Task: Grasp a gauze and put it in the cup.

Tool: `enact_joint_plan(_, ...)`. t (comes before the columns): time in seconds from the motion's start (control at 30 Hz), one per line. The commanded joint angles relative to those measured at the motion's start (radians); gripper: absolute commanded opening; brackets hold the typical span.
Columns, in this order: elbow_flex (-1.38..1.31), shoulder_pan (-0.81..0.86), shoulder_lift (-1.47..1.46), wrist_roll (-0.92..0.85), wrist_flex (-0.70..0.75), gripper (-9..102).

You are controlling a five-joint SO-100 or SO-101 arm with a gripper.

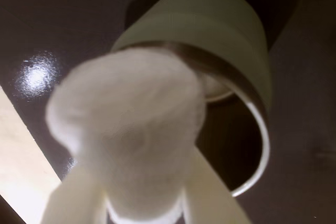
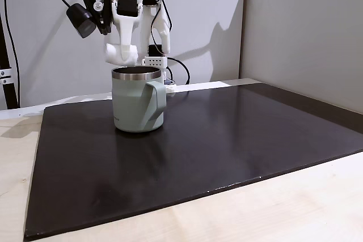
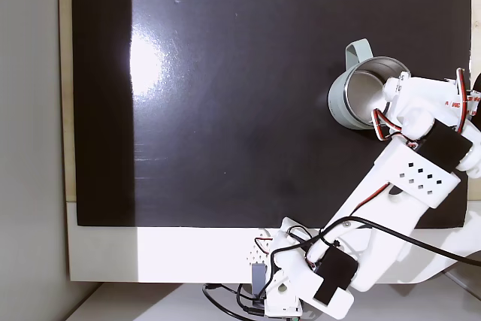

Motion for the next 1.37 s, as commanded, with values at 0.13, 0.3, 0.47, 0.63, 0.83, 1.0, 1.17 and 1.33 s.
enact_joint_plan(0.13, 0.021, -0.044, 0.04, -0.002, -0.02, 0)
enact_joint_plan(0.3, 0.031, -0.051, 0.046, -0.002, -0.021, 0)
enact_joint_plan(0.47, 0.052, -0.043, 0.064, -0.005, -0.026, 16)
enact_joint_plan(0.63, 0.08, -0.034, 0.094, -0.012, -0.048, 28)
enact_joint_plan(0.83, 0.086, -0.032, 0.106, -0.018, -0.051, 35)
enact_joint_plan(1.0, 0.087, -0.032, 0.112, -0.018, -0.051, 36)
enact_joint_plan(1.17, 0.086, -0.032, 0.112, -0.018, -0.052, 36)
enact_joint_plan(1.33, 0.087, -0.031, 0.112, -0.018, -0.054, 36)
